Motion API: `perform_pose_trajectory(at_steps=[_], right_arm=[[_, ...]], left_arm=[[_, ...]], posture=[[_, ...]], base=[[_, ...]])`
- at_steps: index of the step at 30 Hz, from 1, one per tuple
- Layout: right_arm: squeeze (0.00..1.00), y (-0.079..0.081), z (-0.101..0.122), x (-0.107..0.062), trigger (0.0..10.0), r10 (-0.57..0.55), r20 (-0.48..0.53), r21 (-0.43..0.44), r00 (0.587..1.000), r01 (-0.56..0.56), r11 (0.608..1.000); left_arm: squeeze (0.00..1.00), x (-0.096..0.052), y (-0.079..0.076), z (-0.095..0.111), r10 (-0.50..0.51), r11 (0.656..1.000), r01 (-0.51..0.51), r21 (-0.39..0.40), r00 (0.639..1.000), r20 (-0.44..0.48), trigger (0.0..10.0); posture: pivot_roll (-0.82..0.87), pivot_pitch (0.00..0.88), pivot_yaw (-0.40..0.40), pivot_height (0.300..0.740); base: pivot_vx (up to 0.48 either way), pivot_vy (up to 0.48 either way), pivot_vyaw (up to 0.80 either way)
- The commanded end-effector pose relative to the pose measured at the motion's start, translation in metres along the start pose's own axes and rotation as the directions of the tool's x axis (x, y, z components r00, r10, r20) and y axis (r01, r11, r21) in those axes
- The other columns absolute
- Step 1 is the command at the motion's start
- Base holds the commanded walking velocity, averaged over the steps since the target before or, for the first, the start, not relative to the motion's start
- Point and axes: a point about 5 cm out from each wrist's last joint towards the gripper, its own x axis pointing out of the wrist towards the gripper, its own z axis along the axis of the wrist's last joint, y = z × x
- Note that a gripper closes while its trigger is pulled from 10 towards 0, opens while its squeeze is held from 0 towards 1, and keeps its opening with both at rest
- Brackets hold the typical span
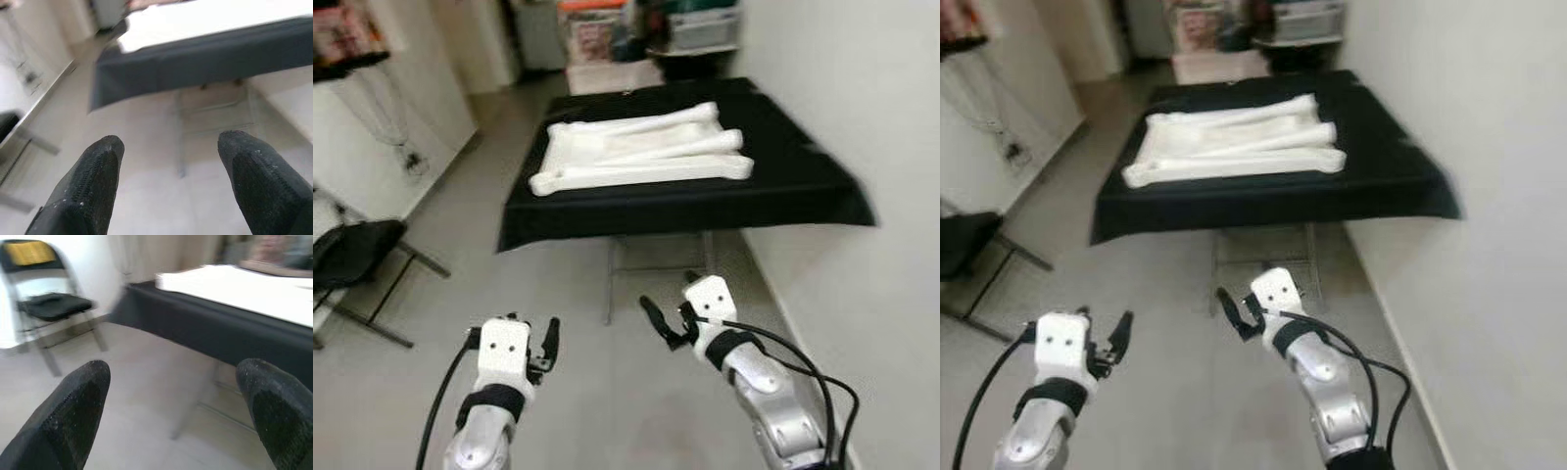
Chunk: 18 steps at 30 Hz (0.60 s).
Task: Building children table
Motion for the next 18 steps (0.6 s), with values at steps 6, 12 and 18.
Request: perform_pose_trajectory(at_steps=[6,12,18], right_arm=[[0.00,0.004,0.003,0.002,10.0,0.023,0.007,0.028,1.000,-0.023,0.999],[0.00,0.004,0.008,0.003,10.0,0.057,0.047,0.065,0.997,-0.060,0.996],[0.00,0.000,0.027,0.011,10.0,0.089,0.126,0.072,0.988,-0.099,0.993]], left_arm=[[0.00,0.002,0.003,0.002,-0.011,1.000,0.011,0.002,1.000,-0.007,10.0],[0.00,0.008,0.000,0.011,-0.022,1.000,0.022,-0.014,0.999,0.024,10.0],[0.00,0.009,-0.004,0.014,-0.040,0.999,0.041,-0.021,0.999,0.035,10.0]], posture=[[-0.01,0.000,0.082,0.740],[0.00,0.000,0.081,0.740],[0.01,0.000,0.082,0.740]], base=[[0.369,0.000,0.00],[0.369,0.000,0.00],[0.366,0.000,0.00]])
